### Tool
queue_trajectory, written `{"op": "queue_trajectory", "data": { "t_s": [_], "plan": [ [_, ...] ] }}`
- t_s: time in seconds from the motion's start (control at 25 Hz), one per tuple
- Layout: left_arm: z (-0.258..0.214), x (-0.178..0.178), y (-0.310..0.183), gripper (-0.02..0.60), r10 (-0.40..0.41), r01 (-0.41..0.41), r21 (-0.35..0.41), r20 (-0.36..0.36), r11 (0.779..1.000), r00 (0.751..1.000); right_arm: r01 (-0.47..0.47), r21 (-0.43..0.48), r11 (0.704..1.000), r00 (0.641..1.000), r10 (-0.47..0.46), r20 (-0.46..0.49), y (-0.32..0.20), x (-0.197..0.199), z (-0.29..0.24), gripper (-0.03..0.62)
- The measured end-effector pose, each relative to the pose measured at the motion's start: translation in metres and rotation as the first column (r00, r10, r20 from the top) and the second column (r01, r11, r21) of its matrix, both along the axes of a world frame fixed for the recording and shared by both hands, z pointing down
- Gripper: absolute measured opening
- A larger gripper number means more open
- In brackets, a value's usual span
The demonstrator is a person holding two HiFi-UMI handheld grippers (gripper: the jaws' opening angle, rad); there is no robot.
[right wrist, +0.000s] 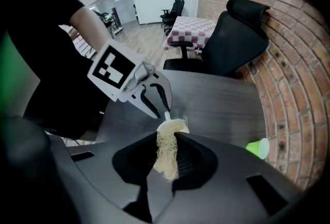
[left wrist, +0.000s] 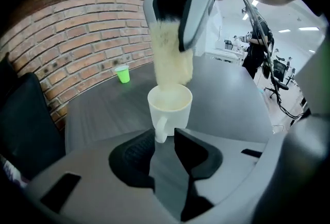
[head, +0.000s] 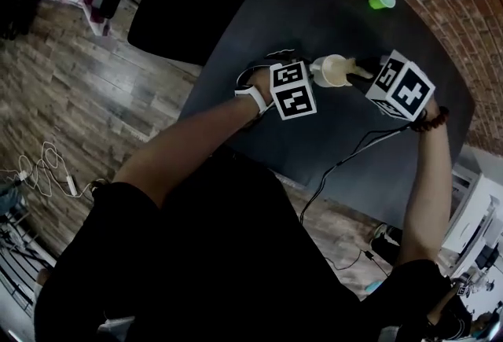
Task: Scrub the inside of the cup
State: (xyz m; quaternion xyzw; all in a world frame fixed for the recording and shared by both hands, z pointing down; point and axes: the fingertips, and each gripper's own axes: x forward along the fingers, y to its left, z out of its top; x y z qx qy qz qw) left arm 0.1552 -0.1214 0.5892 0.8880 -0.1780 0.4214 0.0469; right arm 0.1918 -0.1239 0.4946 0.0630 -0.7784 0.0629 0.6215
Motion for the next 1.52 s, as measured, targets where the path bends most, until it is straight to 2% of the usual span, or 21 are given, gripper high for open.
{"op": "queue_trajectory", "data": {
  "t_s": [0.08, 0.16, 0.32, 0.44, 0.56, 0.64, 0.76, 0.84, 0.92, 1.04, 1.2, 1.28, 1.4, 1.52],
  "plan": [
    [0.002, -0.004, 0.003, 0.127, 0.001, -0.001, -0.003, 0.000, 1.000, 1.000, -0.055, 0.067, 0.996, 0.998, 0.052, 0.042, -0.006, -0.003, -0.025, 0.091],
    [0.003, -0.006, 0.004, 0.127, 0.000, 0.000, -0.003, 0.002, 1.000, 1.000, -0.117, 0.097, 0.988, 0.992, 0.111, 0.065, -0.009, -0.004, -0.029, 0.091],
    [0.003, -0.006, 0.005, 0.127, 0.004, -0.004, -0.001, 0.012, 1.000, 1.000, -0.218, 0.021, 0.976, 0.976, 0.218, 0.009, 0.003, -0.005, 0.022, 0.091],
    [0.003, -0.007, 0.005, 0.127, 0.004, -0.004, -0.004, 0.020, 1.000, 1.000, -0.343, 0.021, 0.939, 0.939, 0.343, 0.007, 0.000, -0.008, 0.053, 0.091],
    [0.005, -0.008, 0.005, 0.127, -0.004, 0.004, -0.008, 0.024, 1.000, 1.000, -0.422, 0.050, 0.905, 0.906, 0.423, -0.009, -0.006, -0.008, 0.068, 0.091],
    [0.005, -0.007, 0.006, 0.127, -0.006, 0.007, -0.008, 0.027, 1.000, 1.000, -0.432, 0.073, 0.899, 0.900, 0.435, -0.038, -0.008, -0.007, 0.079, 0.091],
    [0.005, -0.004, 0.010, 0.127, 0.000, 0.001, -0.005, 0.029, 1.000, 1.000, -0.406, 0.095, 0.909, 0.906, 0.414, -0.089, -0.005, -0.006, 0.095, 0.091],
    [0.005, -0.002, 0.012, 0.127, 0.003, -0.003, -0.004, 0.032, 1.000, 0.999, -0.405, 0.095, 0.909, 0.905, 0.413, -0.099, -0.004, -0.004, 0.102, 0.091],
    [0.005, -0.001, 0.014, 0.127, 0.006, -0.006, 0.000, 0.034, 1.000, 0.999, -0.432, 0.085, 0.898, 0.894, 0.439, -0.092, -0.002, -0.002, 0.103, 0.091],
    [0.003, -0.001, 0.016, 0.127, 0.008, -0.009, 0.004, 0.027, 1.000, 1.000, -0.497, 0.022, 0.867, 0.866, 0.498, -0.048, 0.004, -0.005, 0.097, 0.091],
    [0.004, -0.003, 0.022, 0.127, 0.011, -0.011, 0.000, 0.018, 1.000, 1.000, -0.593, -0.140, 0.793, 0.796, 0.604, 0.051, 0.014, -0.018, 0.078, 0.091],
    [0.004, -0.002, 0.024, 0.127, 0.013, -0.013, -0.004, 0.019, 1.000, 1.000, -0.608, -0.190, 0.771, 0.769, 0.631, 0.103, 0.015, -0.020, 0.062, 0.091],
    [0.004, -0.001, 0.025, 0.127, 0.013, -0.013, -0.006, 0.020, 1.000, 1.000, -0.607, -0.198, 0.770, 0.750, 0.637, 0.178, 0.009, -0.014, 0.027, 0.091],
    [0.003, 0.002, 0.025, 0.127, 0.013, -0.013, -0.004, 0.012, 1.000, 1.000, -0.583, -0.112, 0.804, 0.778, 0.593, 0.208, 0.002, -0.004, -0.002, 0.091]
  ]
}}
